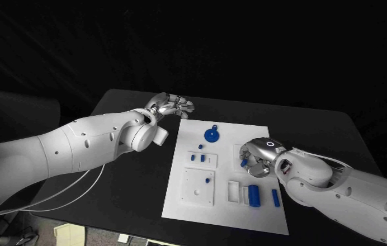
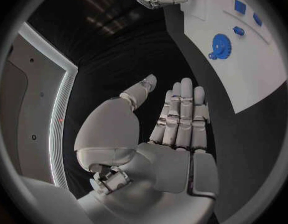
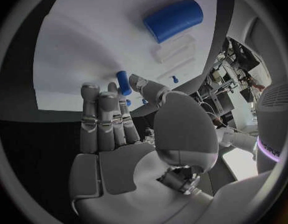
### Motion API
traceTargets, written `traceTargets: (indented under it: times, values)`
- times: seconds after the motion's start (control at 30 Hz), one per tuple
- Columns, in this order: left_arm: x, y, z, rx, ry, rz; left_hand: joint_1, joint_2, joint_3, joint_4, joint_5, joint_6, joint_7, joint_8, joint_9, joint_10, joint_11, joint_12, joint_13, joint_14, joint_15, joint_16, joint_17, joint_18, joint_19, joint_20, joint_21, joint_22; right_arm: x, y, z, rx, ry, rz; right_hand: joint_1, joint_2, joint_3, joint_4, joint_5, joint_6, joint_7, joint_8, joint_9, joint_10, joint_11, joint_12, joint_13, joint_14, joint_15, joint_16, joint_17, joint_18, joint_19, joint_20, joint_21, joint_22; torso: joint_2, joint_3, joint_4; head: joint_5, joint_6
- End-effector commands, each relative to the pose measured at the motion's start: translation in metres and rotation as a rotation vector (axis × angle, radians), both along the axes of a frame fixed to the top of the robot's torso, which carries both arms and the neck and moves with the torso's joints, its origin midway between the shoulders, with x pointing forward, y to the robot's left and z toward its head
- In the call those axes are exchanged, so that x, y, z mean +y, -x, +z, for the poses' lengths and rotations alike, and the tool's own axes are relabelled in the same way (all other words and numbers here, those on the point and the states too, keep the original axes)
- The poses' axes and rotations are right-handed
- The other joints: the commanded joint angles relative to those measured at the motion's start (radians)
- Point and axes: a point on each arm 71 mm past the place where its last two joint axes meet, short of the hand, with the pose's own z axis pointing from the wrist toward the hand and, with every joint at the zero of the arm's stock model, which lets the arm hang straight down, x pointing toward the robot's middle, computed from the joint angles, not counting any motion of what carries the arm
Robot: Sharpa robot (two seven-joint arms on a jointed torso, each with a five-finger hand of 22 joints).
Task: Assemble the parts on the task board
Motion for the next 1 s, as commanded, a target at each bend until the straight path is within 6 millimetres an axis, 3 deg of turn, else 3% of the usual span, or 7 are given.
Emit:
traceTargets:
  times: [0.03, 0.43, 0.63, 1.0]
  values:
    - [-0.0015, -0.0001, 0.0014, -0.003, 0.009, -0.011, -0.004, 0.004, -0.004, 0.001, -0.004, -0.007, -0.001, 0.002, -0.002, -0.008, 0.002, 0.0, -0.001, 0.01, -0.001, -0.005, 0.002, 0.003, 0.01, 0.001, -0.004, 0.001, 0.0022, 0.0016, -0.0037, 0.006, 0.03, 0.017, 0.011, -0.001, 0.007, 0.0, -0.006, 0.011, -0.001, 0.006, 0.001, 0.008, -0.001, 0.005, 0.002, 0.0, -0.007, 0.004, 0.001, 0.064, 0.004, 0.0, 0.008, 0.02, 0.0, 0.0004, -0.0004, 0.001, -0.003]
    - [-0.0015, -0.0001, 0.0014, -0.003, 0.009, -0.011, -0.005, 0.005, -0.004, 0.002, -0.004, -0.008, -0.001, 0.002, -0.002, -0.008, 0.002, 0.0, -0.002, 0.01, -0.001, -0.006, 0.003, 0.003, 0.01, 0.0, -0.005, 0.002, 0.0049, 0.0033, -0.0076, 0.005, 0.028, 0.018, 0.013, 0.013, 0.012, 0.004, -0.006, 0.025, -0.004, 0.012, 0.0, 0.022, -0.007, 0.009, 0.005, -0.001, -0.012, 0.006, 0.003, 0.064, 0.004, 0.001, 0.012, 0.02, 0.0, 0.0001, -0.0009, 0.001, -0.009]
    - [-0.0013, -0.0001, 0.0014, -0.003, 0.009, -0.011, -0.006, 0.006, -0.004, 0.003, -0.004, -0.008, 0.0, 0.002, -0.002, -0.008, 0.003, 0.0, -0.002, 0.01, -0.001, -0.006, 0.003, 0.003, 0.011, 0.0, -0.005, 0.002, 0.0049, 0.0026, -0.0041, -0.05, 0.009, 0.008, 0.041, 0.055, 0.065, 0.003, -0.005, 0.066, -0.021, 0.032, 0.004, 0.067, -0.023, 0.027, 0.017, 0.0, -0.028, 0.01, 0.006, 0.064, 0.005, -0.004, 0.018, 0.02, 0.0, -0.0002, -0.0004, 0.001, -0.01]
    - [-0.0012, -0.0003, 0.0013, -0.004, 0.009, -0.012, -0.007, 0.008, -0.004, 0.005, -0.004, -0.008, 0.0, 0.002, -0.002, -0.008, 0.003, 0.0, -0.002, 0.011, -0.001, -0.007, 0.005, 0.002, 0.011, 0.0, -0.006, 0.002, 0.005, 0.0061, 0.002, -0.088, -0.024, 0.009, 0.036, 0.054, 0.103, -0.002, -0.006, 0.094, -0.032, 0.043, 0.009, 0.097, -0.036, 0.036, 0.03, 0.005, -0.04, 0.018, 0.009, 0.064, 0.013, -0.008, 0.031, 0.02, -0.001, -0.0003, -0.0005, 0.004, -0.009]
